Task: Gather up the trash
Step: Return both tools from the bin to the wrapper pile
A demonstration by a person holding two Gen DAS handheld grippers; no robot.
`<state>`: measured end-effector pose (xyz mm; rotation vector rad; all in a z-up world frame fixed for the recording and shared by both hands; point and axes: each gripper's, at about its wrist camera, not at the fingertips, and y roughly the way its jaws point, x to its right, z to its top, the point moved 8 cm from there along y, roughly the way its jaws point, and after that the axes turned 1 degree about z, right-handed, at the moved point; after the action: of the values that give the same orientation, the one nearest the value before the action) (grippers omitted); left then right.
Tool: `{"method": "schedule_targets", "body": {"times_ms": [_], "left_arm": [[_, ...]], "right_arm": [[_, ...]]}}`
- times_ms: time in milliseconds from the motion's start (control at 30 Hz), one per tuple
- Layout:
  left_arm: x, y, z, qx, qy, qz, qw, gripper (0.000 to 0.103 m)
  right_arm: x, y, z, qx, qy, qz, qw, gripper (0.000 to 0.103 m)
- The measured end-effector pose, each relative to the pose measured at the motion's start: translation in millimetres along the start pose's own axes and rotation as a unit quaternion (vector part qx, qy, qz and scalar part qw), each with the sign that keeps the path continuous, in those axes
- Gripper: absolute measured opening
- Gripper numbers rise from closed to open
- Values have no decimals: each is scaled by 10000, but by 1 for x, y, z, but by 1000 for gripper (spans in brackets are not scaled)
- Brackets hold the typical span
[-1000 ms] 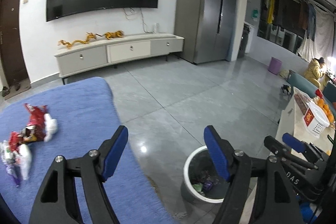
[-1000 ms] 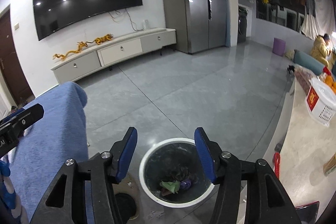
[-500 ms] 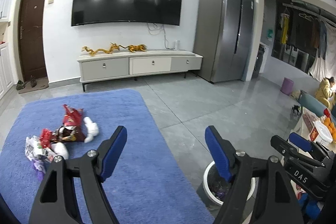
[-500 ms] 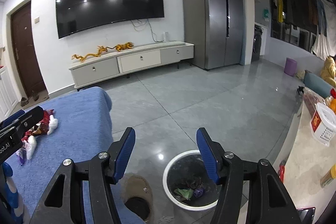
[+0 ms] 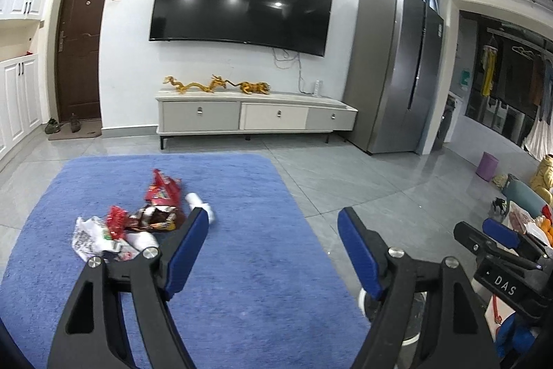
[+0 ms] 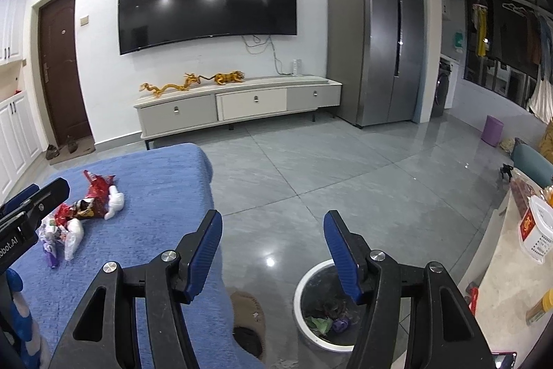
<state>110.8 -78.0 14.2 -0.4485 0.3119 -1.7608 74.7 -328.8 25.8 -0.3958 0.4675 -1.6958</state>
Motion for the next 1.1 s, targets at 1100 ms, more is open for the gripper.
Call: {"method": "schedule_targets", "body": {"times_ms": [1100], "left_arm": [[-222, -5, -75, -510, -430, 1194, 9906, 84]], "right_arm": [[-191, 66, -12, -655, -789, 1722, 9797, 60]]}}
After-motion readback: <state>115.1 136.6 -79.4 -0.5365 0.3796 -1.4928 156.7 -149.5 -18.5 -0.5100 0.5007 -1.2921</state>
